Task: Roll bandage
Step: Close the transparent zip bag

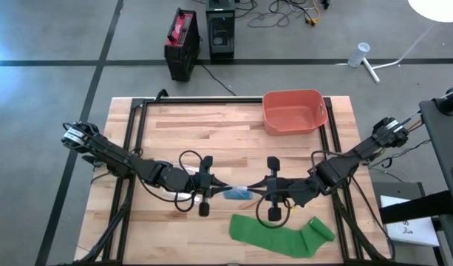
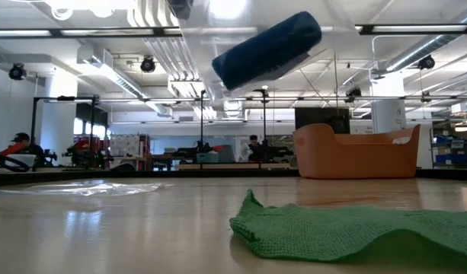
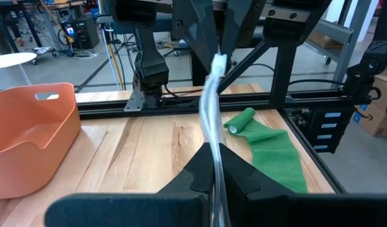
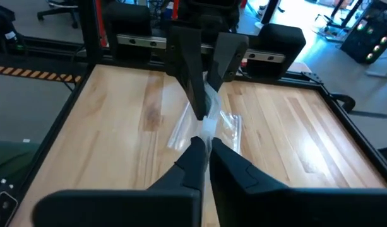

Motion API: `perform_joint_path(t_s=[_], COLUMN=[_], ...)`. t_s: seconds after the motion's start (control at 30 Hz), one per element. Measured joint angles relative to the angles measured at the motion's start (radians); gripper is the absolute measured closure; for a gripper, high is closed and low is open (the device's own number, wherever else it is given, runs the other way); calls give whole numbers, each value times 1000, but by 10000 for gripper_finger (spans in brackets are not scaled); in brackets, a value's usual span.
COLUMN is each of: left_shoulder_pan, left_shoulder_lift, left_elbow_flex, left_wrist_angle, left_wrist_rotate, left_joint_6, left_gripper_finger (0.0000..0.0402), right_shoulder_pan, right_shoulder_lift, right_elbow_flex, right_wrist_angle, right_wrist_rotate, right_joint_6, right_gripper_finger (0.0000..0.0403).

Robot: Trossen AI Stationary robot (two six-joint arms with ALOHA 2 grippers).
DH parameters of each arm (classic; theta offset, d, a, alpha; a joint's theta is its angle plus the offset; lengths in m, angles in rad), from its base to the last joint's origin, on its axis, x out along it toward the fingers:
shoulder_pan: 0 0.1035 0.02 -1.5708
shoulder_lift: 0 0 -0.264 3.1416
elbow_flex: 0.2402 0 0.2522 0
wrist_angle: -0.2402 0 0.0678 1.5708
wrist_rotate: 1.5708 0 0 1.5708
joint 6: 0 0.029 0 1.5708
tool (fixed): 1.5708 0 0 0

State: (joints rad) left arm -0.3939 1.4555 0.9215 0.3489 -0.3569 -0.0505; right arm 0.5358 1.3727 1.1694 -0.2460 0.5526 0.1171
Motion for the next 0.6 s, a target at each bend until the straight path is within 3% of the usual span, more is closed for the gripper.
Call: perform_joint_path(t_s=[0.3,0.6], left_shoulder_pan=[0,0], left_shoulder_lift=[0,0], left_elbow_flex=[0,0], left_wrist_angle=[1,-3], left_wrist_rotate=[0,0], left_joint_6=[0,-2], left_gripper_finger=[401,401], right_shoulder_pan=[-3,-2], right_shoulder_lift=[0,0], right_elbow_flex=[0,-1], right_wrist_angle=[25,28], right_wrist_rotate=[0,-1], right_joint_6=[-4,-5], right_gripper_finger=[399,374])
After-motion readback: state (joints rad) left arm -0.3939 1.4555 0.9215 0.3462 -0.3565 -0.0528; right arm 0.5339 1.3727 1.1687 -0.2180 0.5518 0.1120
